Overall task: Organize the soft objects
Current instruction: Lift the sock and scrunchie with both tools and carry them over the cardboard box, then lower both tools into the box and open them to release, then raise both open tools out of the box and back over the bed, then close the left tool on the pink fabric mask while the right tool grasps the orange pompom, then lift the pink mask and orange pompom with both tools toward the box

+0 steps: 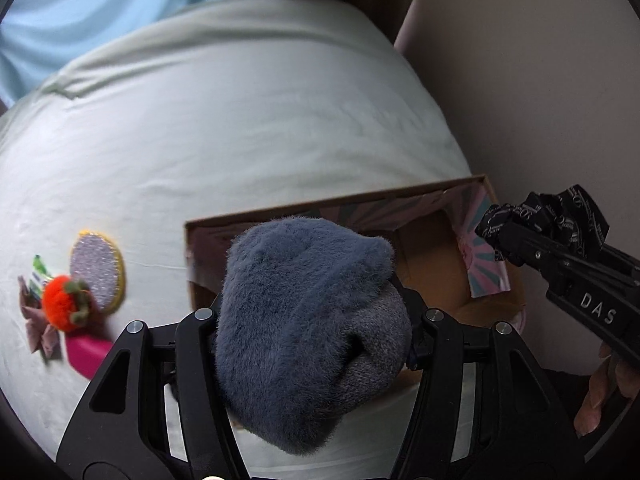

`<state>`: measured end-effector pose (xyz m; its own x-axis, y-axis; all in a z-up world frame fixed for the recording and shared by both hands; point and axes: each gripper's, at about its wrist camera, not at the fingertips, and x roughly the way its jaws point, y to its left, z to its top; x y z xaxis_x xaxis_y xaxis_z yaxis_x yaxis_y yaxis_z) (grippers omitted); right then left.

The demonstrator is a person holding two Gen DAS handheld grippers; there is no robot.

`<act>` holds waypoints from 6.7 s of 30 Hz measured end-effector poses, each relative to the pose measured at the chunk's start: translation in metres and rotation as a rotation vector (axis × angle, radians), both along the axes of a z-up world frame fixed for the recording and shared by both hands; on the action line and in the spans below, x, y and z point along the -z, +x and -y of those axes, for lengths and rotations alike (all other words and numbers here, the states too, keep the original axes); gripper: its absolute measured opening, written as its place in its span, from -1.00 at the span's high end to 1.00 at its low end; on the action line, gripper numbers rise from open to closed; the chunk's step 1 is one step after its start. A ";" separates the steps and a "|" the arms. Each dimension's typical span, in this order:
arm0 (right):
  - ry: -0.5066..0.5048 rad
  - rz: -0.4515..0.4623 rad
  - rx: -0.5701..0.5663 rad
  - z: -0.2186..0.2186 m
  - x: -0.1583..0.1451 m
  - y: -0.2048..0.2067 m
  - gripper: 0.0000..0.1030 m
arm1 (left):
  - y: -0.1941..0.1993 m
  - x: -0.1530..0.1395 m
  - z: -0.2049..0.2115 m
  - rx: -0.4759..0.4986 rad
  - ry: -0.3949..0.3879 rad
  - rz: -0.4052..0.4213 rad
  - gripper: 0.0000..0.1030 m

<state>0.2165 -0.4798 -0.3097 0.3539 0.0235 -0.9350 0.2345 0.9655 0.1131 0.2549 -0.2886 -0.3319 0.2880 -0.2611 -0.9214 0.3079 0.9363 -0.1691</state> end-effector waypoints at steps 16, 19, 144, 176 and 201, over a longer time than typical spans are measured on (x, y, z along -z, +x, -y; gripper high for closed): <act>0.196 -0.167 0.001 0.018 0.091 0.040 -0.71 | 0.025 0.074 0.043 0.092 0.199 -0.087 -1.00; 0.191 -0.129 -0.007 0.017 0.087 0.038 -0.99 | 0.023 0.072 0.037 0.110 0.216 -0.075 -1.00; 0.032 0.282 -0.040 -0.457 0.138 0.026 0.15 | 0.003 0.169 -0.463 -0.001 0.014 0.197 0.50; 0.011 0.262 -0.137 -0.465 0.153 0.027 0.00 | -0.003 0.152 -0.480 -0.126 0.006 0.199 0.56; 0.038 0.291 -0.231 -0.461 0.125 0.021 0.67 | -0.025 0.100 -0.463 -0.156 0.002 0.274 0.56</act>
<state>0.2378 -0.0192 -0.4346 0.5858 0.1668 -0.7931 -0.0365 0.9830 0.1798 0.2301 0.1748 -0.4317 0.5620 -0.1926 -0.8044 0.1945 0.9760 -0.0978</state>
